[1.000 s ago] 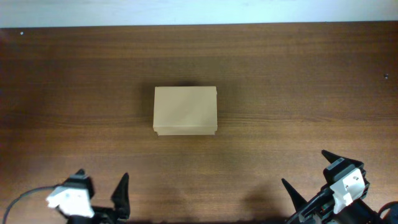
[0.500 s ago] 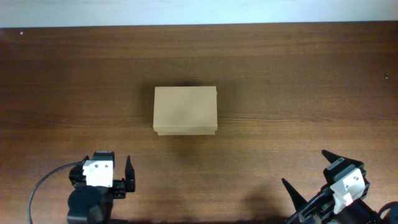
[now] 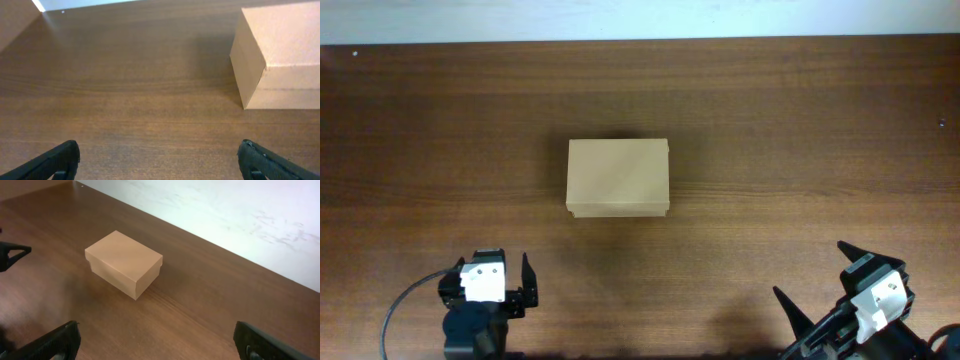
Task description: Pack container
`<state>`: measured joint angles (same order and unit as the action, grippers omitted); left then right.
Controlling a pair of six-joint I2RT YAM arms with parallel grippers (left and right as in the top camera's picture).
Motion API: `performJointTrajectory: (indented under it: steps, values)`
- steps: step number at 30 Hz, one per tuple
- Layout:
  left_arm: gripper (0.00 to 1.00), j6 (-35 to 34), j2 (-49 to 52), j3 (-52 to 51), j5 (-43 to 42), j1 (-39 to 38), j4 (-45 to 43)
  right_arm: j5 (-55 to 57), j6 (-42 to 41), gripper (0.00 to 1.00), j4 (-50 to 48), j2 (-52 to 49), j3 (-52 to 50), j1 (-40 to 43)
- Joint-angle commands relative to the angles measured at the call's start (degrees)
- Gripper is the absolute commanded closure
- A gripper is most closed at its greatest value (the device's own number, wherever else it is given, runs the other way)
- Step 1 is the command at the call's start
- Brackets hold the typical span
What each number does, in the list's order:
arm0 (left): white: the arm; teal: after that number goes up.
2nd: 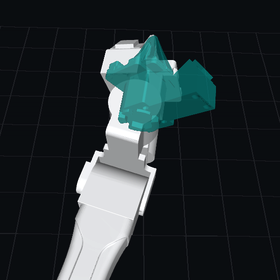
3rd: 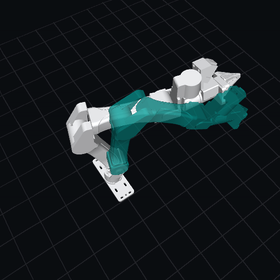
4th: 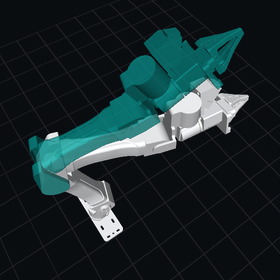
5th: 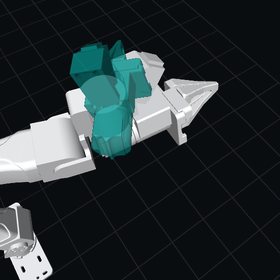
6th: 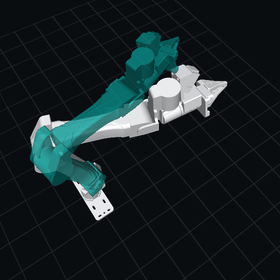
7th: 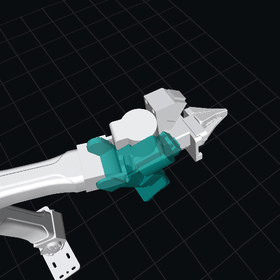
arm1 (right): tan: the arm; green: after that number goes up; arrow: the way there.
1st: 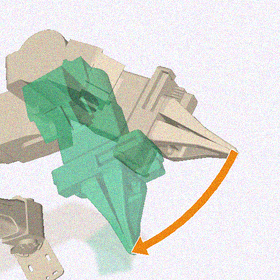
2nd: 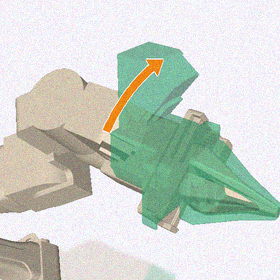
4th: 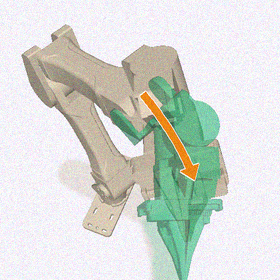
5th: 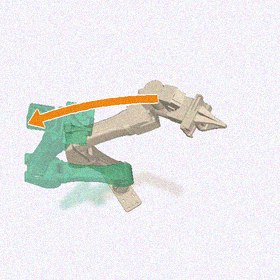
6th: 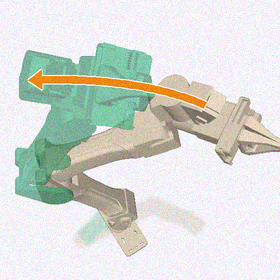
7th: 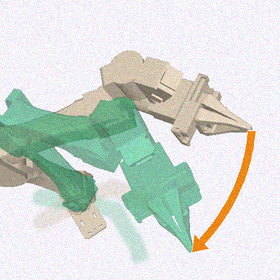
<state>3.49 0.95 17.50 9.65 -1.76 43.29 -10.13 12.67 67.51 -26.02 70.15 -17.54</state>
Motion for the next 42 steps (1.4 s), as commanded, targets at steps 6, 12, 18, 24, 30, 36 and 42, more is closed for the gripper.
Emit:
performJointTrajectory:
  steps: [6, 12, 18, 24, 30, 36, 42]
  values:
    - [0.01, 0.9, -0.6, -5.4, -0.9, -0.5, -0.3, 0.4, 0.4, 0.01, 0.0, 0.0, -0.2, 0.5]
    - [0.00, 0.9, -0.6, -6.6, -0.8, -0.5, -0.3, 0.4, 0.4, 0.01, 0.0, 0.0, -0.2, 0.5]
    - [0.00, 0.9, -0.6, -6.6, -0.8, -0.5, -0.2, 0.4, 0.4, 0.01, 0.0, 0.0, -0.2, 0.5]
    - [0.00, 0.9, -0.6, -6.6, -0.8, -0.5, -0.2, 0.4, 0.4, 0.01, 0.0, 0.0, -0.2, 0.5]
    - [0.01, 0.9, -0.6, -6.6, -0.8, -0.5, -0.2, 0.4, 0.4, 0.01, 0.0, 0.0, -0.2, 0.5]
    - [0.00, 0.9, -0.6, -6.6, -0.8, -0.5, -0.2, 0.4, 0.4, 0.01, 0.9, 0.0, -0.2, 0.5]
    - [0.00, 0.9, -0.6, -6.6, -0.8, -0.5, -0.2, 1.8, 0.4, 0.01, 1.7, 0.0, -1.3, 0.6]
